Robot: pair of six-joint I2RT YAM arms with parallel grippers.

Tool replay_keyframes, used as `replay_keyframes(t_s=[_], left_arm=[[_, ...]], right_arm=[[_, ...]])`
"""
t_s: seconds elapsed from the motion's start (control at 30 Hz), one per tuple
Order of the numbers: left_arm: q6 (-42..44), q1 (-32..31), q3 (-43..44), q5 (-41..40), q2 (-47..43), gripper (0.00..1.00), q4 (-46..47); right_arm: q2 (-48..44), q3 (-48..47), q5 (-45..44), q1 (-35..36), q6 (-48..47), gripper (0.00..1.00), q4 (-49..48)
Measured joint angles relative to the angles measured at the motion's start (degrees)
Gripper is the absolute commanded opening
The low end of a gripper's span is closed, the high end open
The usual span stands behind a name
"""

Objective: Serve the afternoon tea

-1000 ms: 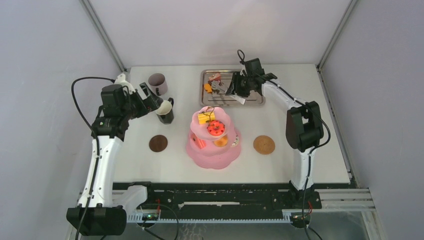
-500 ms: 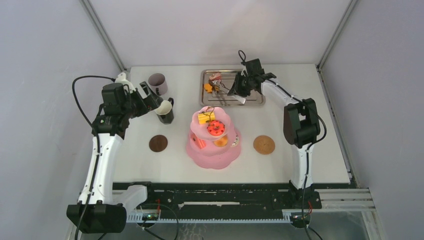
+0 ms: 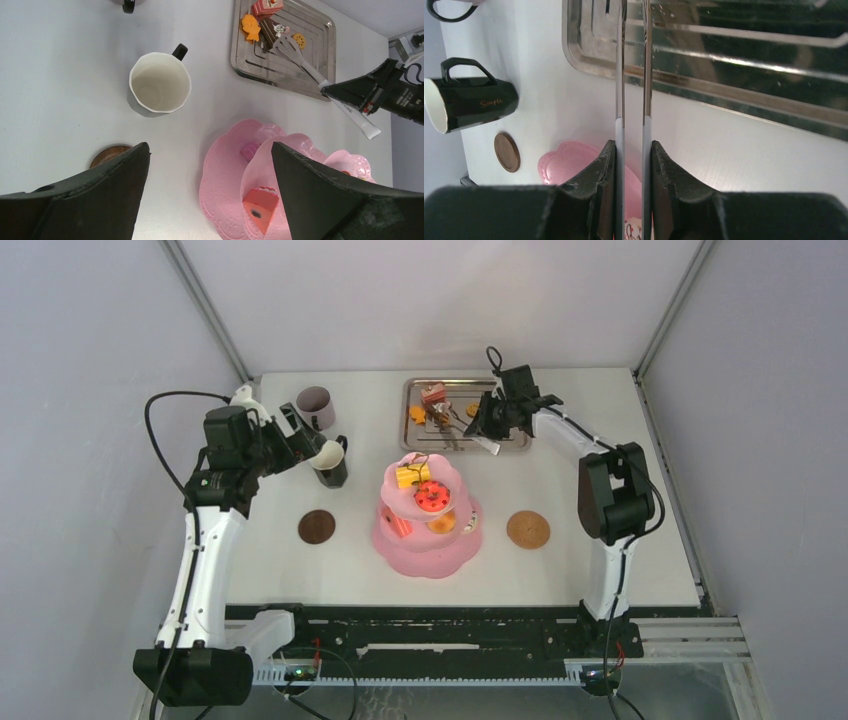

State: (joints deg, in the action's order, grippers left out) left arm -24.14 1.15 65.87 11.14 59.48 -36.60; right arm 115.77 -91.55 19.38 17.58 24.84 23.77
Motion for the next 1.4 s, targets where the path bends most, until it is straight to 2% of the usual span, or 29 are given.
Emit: replay_keyframes(t_s=[0.57,0.73,0.93,1.17,1.3,1.4], left_arm=[[-0.48,-0.22,-0.02,0.20,-1.79,0.95,0.83],[-0.52,-0.28,-0.20,1.18,-4.13,0.95,1.75],[-0.48,-0.37,-1.38,2.64,-6.38,0.96,2.16],[-0.31,-0.44,-1.42,3.76,-6.93,0.96,2.14],[-0.28,-0.44,-1.42,4.13,-7.06,0.95,2.14],[-0.26,-0.44,-1.42,4.11,-7.17,0.96,2.12]], right_arm=[[-24.41,19.69,-3.43,-3.76,-1.53,0.00,2.27],[-36.35,26.95,-5.18,-4.44,-1.62,0.00,5.03],[-53.88,35.04,-6.86,-4.44,-1.60,0.00,11.61],[-74.86,41.03,-7.23,-4.39,-1.16,0.00,24.11],[-82.09,42.88,-6.78,-0.46,2.40,0.00,30.88],[-83.41,43.15,-7.80,4.33,5.44,0.00,33.42]])
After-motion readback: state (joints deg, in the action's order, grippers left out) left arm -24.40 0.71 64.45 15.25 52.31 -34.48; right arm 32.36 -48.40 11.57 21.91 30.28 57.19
